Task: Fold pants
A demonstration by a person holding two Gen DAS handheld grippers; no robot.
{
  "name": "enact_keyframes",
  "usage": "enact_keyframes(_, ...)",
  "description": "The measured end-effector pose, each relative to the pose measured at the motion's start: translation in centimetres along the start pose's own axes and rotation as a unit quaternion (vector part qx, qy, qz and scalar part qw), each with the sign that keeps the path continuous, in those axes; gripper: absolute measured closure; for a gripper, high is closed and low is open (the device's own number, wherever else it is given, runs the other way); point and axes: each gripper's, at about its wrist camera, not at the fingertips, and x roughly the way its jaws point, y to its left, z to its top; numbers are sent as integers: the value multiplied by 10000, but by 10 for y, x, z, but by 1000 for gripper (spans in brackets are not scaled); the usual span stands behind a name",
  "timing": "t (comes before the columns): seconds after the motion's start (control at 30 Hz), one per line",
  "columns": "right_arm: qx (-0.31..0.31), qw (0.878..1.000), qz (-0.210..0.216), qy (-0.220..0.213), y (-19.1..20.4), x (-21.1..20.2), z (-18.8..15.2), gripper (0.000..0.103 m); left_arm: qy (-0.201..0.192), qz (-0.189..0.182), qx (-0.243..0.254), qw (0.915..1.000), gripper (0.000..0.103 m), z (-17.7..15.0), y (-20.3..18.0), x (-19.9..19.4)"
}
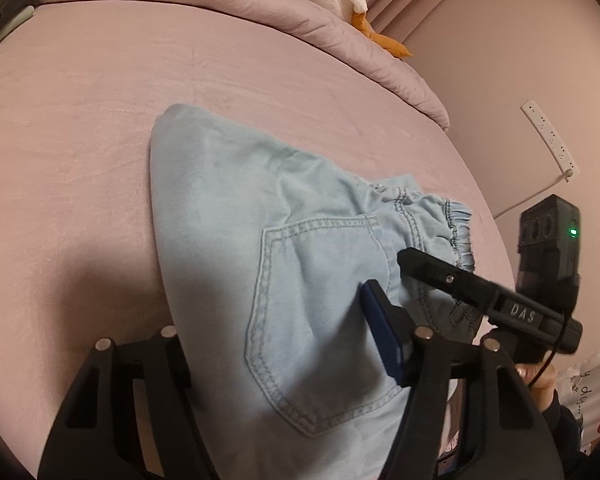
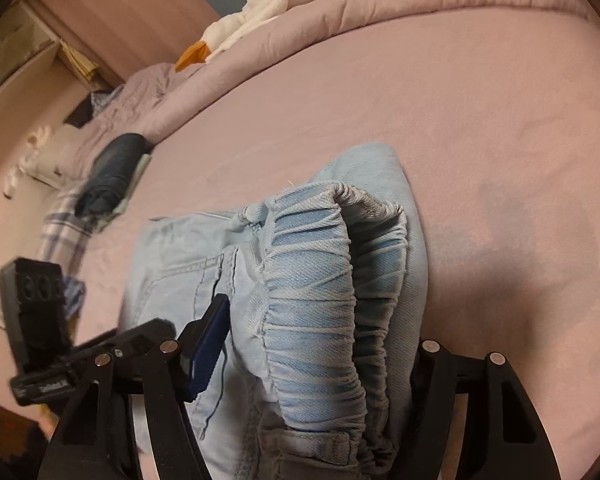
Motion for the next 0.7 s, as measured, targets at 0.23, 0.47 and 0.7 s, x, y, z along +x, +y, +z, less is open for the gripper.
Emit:
enact_keyframes(0.23, -433, 9977, -425, -293, 18, -8, -1, 40, -38, 217, 45, 9997, 45, 2, -6, -1)
enact_keyframes(0.47, -441, 9973, -414, -418, 16, -15, -3, 43, -83, 299, 100, 9995, 47, 2, -11, -2)
enact_keyframes(0.7, -491, 9969, -375, -480, 21, -18, -4, 45, -119, 308, 102, 9994, 47, 0, -14, -5)
